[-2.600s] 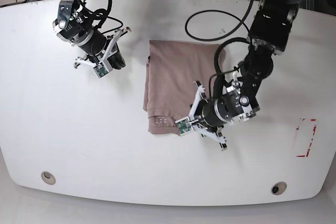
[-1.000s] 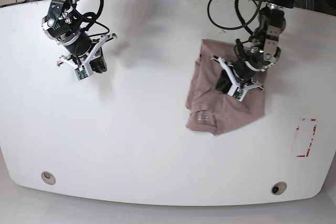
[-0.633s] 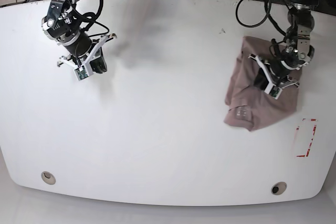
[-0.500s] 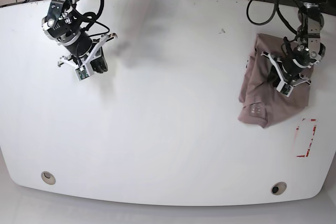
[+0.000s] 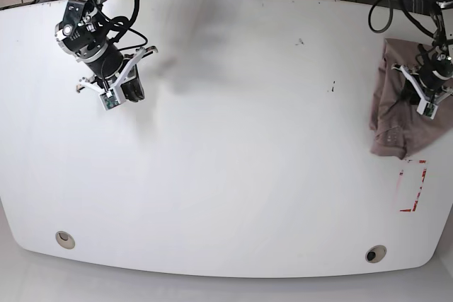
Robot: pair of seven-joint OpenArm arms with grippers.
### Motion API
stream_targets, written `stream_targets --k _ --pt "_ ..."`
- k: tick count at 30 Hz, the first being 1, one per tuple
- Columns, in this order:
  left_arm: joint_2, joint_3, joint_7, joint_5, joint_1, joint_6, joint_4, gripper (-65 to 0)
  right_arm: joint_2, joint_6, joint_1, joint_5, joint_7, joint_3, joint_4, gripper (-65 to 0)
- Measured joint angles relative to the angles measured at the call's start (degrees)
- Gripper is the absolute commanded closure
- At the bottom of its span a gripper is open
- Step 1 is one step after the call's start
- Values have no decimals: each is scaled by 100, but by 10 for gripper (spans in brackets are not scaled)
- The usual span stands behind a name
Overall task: Layout the t-shirt on the table in an organized manner, then fold the t-shirt properly
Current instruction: 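Grasp the folded shirt with the left gripper and drag it beside the red tape, then release the shirt and raise the left gripper away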
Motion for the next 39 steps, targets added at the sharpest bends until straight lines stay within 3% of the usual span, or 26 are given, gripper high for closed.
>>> stream_targets --k 7,11,15,21,26,30,33,35,39 --pt "-442 -26 -247 20 -13 -212 -511 -122 0 0 -57 7 7 -4 2 -44" --pt "-516 -48 -164 68 -20 -212 -494 -122 -2 0 -153 0 0 -2 7 -44" --pt "-487 -350 227 304 -98 -540 -275 -122 -2 0 -175 -2 0 -4 37 -44" --pt "-503 -955 949 404 -116 -476 660 -122 -7 0 -173 -28 7 -4 101 -44" --pt "-498 -1034 1373 356 -146 -461 1858 -122 -13 2 -144 -247 26 -37 101 -44" --pt "68 -1038 1366 348 -195 -468 2653 -122 -35 13 -7 -855 109 -61 101 -44" --pt "656 -953 1307 608 -168 -544 3032 -122 -79 -48 96 -1469 640 -166 7 -44" --pt "1185 -824 951 922 -122 -507 3235 -122 -155 -28 111 -1860 1270 -214 -144 -44" --pt "2031 -330 -173 1381 -79 -74 3316 -122 -354 63 70 -2354 2299 -120 -535 -44"
